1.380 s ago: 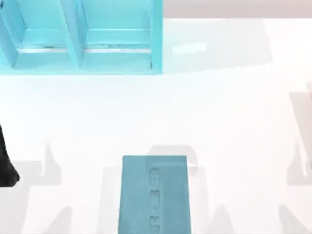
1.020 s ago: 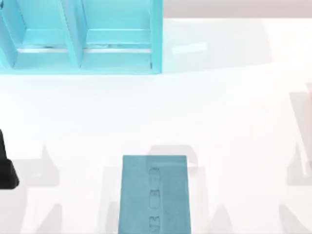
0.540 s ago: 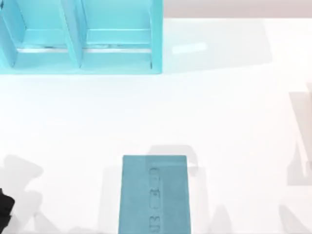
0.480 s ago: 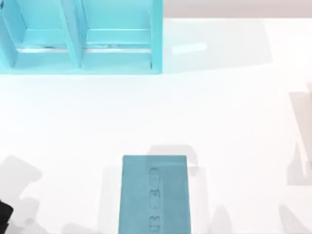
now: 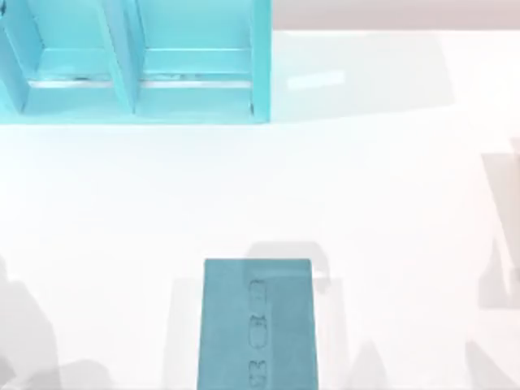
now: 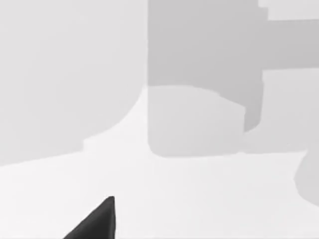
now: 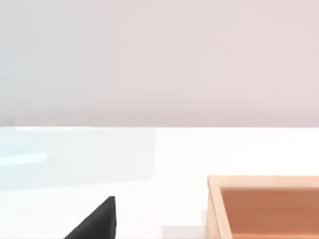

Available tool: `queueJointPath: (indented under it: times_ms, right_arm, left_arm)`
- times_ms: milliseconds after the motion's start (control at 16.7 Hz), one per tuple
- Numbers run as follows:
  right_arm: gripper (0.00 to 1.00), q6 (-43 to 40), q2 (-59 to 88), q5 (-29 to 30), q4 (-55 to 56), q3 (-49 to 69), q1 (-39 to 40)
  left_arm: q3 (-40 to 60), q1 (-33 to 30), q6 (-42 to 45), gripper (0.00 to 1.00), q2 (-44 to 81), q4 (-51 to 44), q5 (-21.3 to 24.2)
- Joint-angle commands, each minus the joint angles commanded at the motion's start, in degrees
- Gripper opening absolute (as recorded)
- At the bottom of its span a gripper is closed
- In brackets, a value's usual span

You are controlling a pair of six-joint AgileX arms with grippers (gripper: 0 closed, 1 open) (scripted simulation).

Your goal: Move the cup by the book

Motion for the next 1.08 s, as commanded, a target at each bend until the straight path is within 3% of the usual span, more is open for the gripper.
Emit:
queueJointPath:
  times_ms: [300, 600, 840, 1080]
  right_arm:
    - [1.00, 0.0, 0.0, 0.0, 0.0, 0.0, 0.0]
    - [1.00, 0.0, 0.0, 0.0, 0.0, 0.0, 0.0]
    - [1.00, 0.0, 0.0, 0.0, 0.0, 0.0, 0.0]
    - [1.00, 0.0, 0.0, 0.0, 0.0, 0.0, 0.0]
  left_arm:
    - [16.5, 6.8, 23.9, 1.00, 16.2, -11.0, -0.4]
    - [33.5, 12.0, 42.9, 1.00, 24.2, -14.9, -1.7]
    - [42.8, 14.4, 51.5, 1.00, 25.9, -14.6, -2.8]
    - [44.5, 14.8, 52.9, 1.00, 26.0, -14.4, -3.0]
